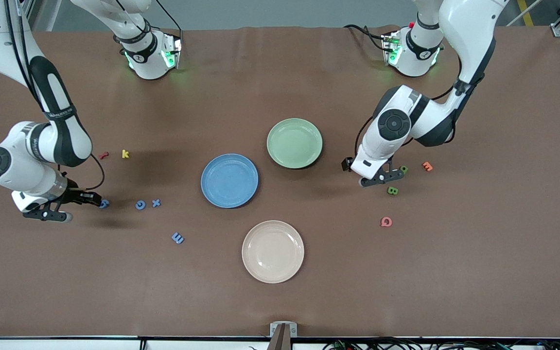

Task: Sort letters by color into matching plates
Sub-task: 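Grasp a blue letter with the right gripper while the left gripper grasps green u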

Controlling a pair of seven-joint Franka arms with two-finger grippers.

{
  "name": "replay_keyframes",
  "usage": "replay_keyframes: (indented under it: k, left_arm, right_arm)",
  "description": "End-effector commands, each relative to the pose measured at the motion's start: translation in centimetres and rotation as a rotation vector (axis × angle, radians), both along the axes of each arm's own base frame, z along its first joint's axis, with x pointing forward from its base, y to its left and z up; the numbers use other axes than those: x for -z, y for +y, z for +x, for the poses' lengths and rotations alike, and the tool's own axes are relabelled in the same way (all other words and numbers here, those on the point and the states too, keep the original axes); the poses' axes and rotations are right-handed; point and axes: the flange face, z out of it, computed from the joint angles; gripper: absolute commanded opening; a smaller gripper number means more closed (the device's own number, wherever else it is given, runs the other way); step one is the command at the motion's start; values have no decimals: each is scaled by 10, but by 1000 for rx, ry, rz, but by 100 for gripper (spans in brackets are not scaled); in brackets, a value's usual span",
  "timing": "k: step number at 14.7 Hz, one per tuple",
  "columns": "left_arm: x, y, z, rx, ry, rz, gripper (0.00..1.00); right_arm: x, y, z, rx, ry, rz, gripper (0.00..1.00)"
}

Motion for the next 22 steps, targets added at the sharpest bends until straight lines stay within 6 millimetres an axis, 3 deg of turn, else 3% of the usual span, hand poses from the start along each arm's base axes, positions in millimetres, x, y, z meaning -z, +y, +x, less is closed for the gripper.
replay_keyframes:
  k: [1,5,7,13,19,22]
  left_arm:
    - [10,7,-14,0,-42,-11,100]
    - [32,13,-29,14,-48,-26,98]
    - [40,14,-34,14,-44,-33,96]
    - [60,22,-31,27,-58,-38,93]
    - [65,21,-30,27,-58,-44,77]
    - [66,22,-30,27,-57,-43,58]
  right_arm:
    - [18,1,-3,4,-19,9,65]
    - [40,2,-1,4,-46,6,65]
    - [42,3,-1,4,-43,6,65]
    - [57,6,-8,7,-4,14,65]
    - [59,4,-16,12,56,24,65]
    - [60,3,-17,12,58,25,64]
